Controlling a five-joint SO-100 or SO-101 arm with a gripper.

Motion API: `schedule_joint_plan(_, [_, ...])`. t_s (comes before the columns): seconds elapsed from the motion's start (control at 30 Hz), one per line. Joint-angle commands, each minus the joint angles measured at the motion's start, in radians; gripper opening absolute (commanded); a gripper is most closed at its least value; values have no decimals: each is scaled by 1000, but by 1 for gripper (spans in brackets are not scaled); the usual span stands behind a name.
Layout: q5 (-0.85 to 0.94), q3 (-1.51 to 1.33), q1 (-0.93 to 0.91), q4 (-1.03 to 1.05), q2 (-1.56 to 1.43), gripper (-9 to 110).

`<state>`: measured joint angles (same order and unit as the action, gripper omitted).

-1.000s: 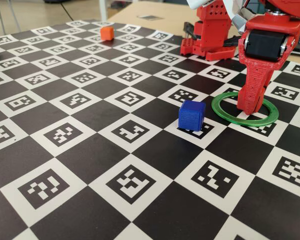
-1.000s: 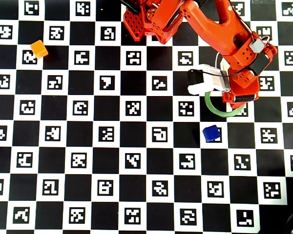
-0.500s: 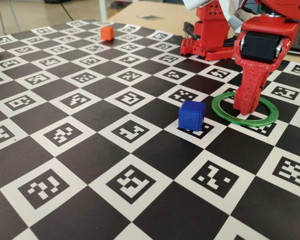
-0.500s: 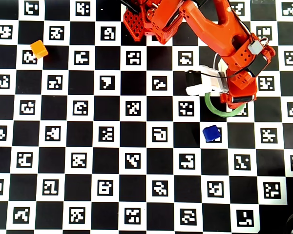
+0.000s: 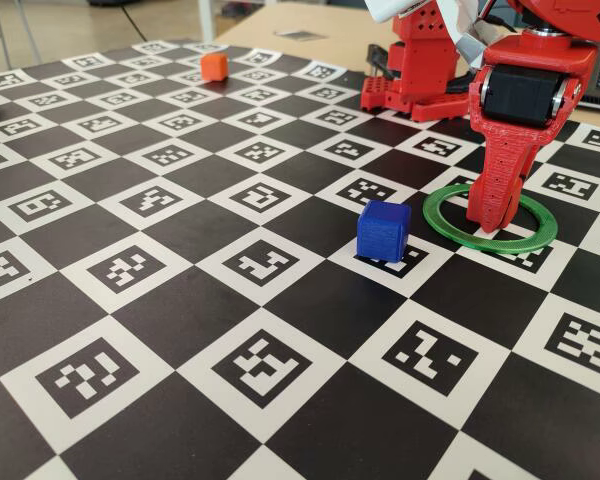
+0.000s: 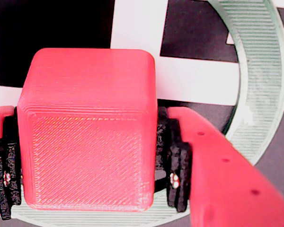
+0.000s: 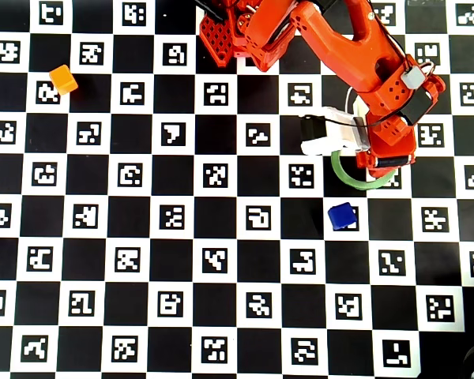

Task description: Grab the red cube then put it in the green circle then put the blue cube on top and finally the orange cube on top

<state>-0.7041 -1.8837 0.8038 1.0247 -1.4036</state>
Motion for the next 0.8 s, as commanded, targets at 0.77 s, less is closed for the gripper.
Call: schedule_joint_plan(0.77, [-12, 14, 20, 48, -35, 33])
